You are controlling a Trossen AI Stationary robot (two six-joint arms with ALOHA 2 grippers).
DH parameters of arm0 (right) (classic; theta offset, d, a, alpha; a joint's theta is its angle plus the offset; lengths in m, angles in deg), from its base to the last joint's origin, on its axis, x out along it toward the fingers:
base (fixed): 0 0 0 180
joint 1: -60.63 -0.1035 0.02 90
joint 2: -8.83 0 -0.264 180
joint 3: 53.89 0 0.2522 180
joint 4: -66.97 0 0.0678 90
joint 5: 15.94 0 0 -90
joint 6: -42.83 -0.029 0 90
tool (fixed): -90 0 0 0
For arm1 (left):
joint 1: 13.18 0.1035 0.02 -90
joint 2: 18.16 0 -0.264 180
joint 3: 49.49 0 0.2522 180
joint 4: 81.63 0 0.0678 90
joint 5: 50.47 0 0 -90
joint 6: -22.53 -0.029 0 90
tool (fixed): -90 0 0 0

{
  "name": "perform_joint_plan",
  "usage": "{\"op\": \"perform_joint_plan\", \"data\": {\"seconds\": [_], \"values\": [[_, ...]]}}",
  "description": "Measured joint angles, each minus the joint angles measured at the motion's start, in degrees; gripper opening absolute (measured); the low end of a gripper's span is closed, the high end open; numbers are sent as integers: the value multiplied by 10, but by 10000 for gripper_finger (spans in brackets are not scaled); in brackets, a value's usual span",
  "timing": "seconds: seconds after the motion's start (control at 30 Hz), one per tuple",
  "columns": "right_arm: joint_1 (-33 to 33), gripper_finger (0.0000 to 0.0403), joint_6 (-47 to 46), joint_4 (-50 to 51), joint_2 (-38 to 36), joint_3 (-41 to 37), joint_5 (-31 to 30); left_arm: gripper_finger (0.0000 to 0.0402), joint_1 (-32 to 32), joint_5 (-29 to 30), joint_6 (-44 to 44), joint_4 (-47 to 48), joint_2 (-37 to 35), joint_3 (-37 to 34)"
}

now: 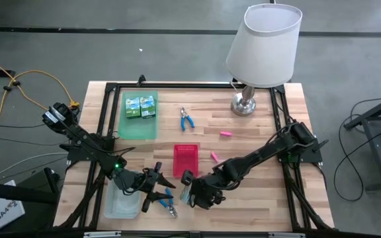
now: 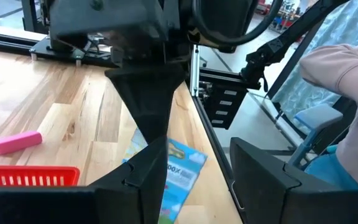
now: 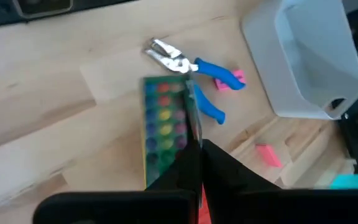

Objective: Pick & Place School Supplies
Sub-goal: Put the yellow crayon box into the green bin

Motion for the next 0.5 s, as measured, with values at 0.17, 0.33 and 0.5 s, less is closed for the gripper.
{"op": "perform_joint_plan", "data": {"seconds": [0.17,0.33,0.5], "values": [[-1,3,-38,2,-8,0,-20,169,0,0,0,0,0,0],[-4,3,-96,6,-21,0,-45,169,-1,0,0,5,0,0],[-4,3,-165,4,-46,1,-57,169,-3,17,-1,15,0,0]]}}
